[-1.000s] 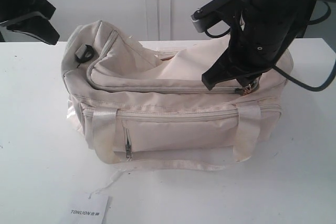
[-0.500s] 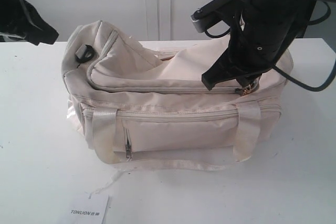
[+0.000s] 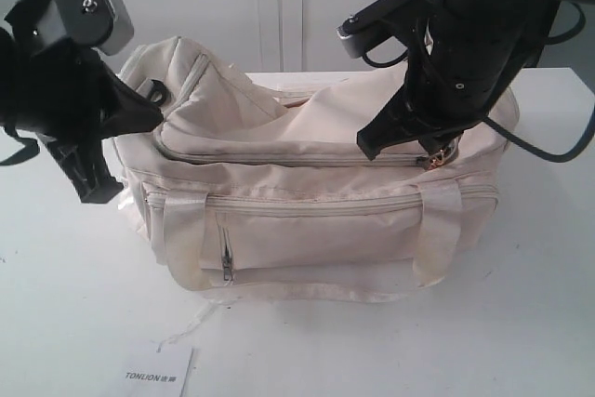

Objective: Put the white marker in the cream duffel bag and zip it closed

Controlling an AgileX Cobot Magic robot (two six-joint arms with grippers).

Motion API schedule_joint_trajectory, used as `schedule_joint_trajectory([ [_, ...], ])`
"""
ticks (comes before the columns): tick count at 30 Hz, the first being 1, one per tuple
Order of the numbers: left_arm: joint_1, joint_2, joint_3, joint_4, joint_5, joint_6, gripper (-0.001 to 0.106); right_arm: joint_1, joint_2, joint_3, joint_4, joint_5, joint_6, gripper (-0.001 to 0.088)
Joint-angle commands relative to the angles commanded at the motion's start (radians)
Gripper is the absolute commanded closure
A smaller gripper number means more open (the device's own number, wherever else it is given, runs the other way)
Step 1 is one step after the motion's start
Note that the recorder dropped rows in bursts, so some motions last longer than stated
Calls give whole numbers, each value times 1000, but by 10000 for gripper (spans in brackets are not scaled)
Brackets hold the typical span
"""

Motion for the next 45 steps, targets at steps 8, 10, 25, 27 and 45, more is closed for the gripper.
schedule_joint_trajectory([
  [8, -68, -90, 106, 1, -75, 120, 1053, 0, 0, 0, 0, -2, 0, 868],
  [10, -98, -103, 125, 3, -90, 150, 1053, 0, 0, 0, 0, -2, 0, 868],
  [25, -235, -62, 256, 7, -309, 335, 1053, 0, 0, 0, 0, -2, 0, 868],
  [27, -235, -39, 256, 7, -315, 335, 1053, 0, 0, 0, 2, -2, 0, 868],
  [45, -235, 9, 256, -39, -362, 285, 1053, 0, 0, 0, 2, -4, 0, 868],
])
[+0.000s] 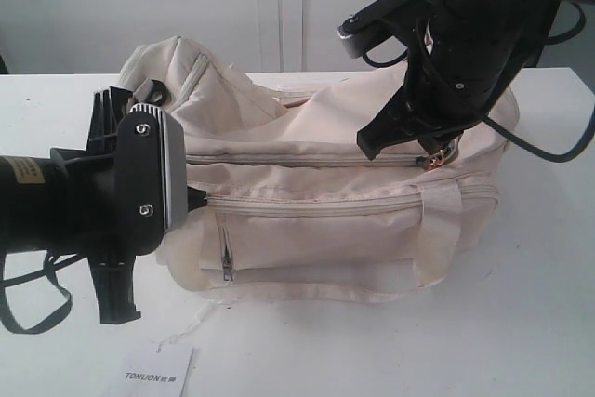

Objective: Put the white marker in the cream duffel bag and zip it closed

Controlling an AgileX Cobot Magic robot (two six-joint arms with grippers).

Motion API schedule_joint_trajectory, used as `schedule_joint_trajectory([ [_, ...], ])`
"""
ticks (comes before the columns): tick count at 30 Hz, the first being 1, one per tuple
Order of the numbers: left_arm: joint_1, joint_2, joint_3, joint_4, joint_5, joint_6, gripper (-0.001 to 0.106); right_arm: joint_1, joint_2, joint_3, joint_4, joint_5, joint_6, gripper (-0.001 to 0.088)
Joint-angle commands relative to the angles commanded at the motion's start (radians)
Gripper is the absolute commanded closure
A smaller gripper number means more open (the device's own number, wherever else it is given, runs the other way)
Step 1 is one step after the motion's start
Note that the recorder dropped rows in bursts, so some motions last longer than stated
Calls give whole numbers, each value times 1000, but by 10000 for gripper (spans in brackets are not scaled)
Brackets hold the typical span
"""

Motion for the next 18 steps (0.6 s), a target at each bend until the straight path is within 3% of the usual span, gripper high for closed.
schedule_joint_trajectory([
  [8, 62, 9, -6, -10, -21, -16, 1053, 0, 0, 0, 4, 0, 0, 868],
  [14, 42, 11, -6, 28, 13, -11, 1051, 0, 0, 0, 10, -4, 0, 868],
  [18, 10, 11, -6, 61, 59, -7, 917, 0, 0, 0, 12, -6, 0, 868],
])
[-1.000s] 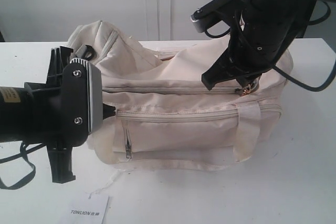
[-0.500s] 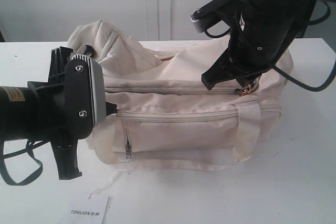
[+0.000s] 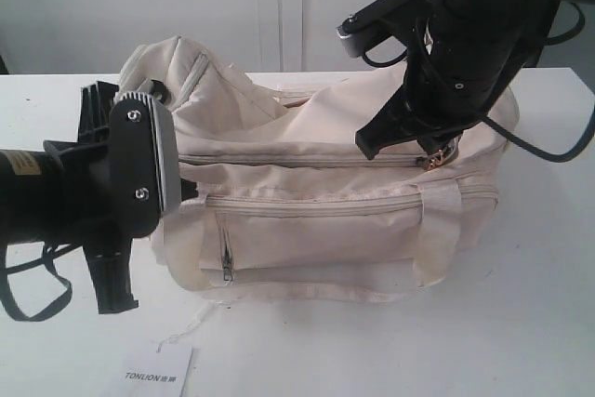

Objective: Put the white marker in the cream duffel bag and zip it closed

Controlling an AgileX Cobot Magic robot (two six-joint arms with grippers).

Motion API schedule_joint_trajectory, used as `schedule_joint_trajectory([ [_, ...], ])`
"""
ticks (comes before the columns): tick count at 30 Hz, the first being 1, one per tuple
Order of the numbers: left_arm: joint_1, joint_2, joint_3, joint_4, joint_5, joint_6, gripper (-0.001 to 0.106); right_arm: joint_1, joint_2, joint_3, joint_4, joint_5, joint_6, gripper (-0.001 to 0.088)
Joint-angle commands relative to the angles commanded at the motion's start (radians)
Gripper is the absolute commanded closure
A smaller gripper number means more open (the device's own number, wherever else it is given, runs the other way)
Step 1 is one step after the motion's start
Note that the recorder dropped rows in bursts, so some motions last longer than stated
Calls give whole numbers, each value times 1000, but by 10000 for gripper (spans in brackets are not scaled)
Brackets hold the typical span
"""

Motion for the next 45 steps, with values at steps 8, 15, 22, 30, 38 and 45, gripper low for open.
schedule_joint_trajectory([
  [8, -10, 30, 0, 0, -7, 19, 563, 0, 0, 0, 0, 0, 0, 868],
  [15, -10, 97, 0, 0, -105, 33, 481, 0, 0, 0, 2, -2, 0, 868],
  [22, -10, 181, 0, 0, -174, 33, 496, 0, 0, 0, 2, -2, 0, 868],
  [30, -10, 206, 0, 0, -184, 33, 972, 0, 0, 0, 2, -2, -2, 868],
  [38, -10, 206, 0, 0, -184, 45, 1053, 0, 0, 0, -80, 18, -26, 868],
  [45, -10, 206, 0, 0, -184, 45, 1053, 0, 0, 0, -180, 37, 10, 868],
])
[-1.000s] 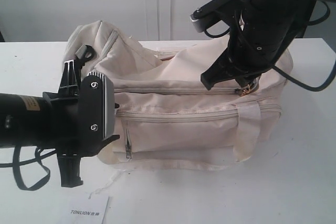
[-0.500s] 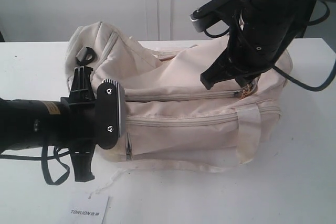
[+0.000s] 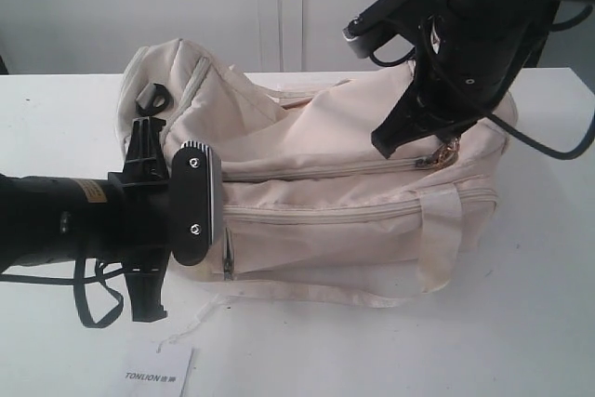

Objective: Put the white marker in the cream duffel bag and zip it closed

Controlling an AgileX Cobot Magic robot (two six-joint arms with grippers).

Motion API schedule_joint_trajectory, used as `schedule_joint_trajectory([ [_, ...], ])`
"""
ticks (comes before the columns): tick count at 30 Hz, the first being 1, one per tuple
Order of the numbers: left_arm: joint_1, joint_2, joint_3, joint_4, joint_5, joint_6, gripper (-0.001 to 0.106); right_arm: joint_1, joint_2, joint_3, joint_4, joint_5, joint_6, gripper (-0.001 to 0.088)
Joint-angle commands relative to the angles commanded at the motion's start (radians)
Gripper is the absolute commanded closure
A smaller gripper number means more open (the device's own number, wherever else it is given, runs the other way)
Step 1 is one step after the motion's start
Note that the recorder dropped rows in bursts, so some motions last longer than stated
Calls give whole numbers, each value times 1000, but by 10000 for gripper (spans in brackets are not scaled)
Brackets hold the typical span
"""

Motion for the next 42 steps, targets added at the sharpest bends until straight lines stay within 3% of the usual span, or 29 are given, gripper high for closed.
schedule_joint_trajectory([
  [23, 0, 0, 2, -12, 21, 0, 1053, -2, 0, 0, -158, 10, 122, 868],
  [42, 0, 0, 2, -12, 21, 14, 1053, -51, 0, 0, -226, 10, 179, 868],
])
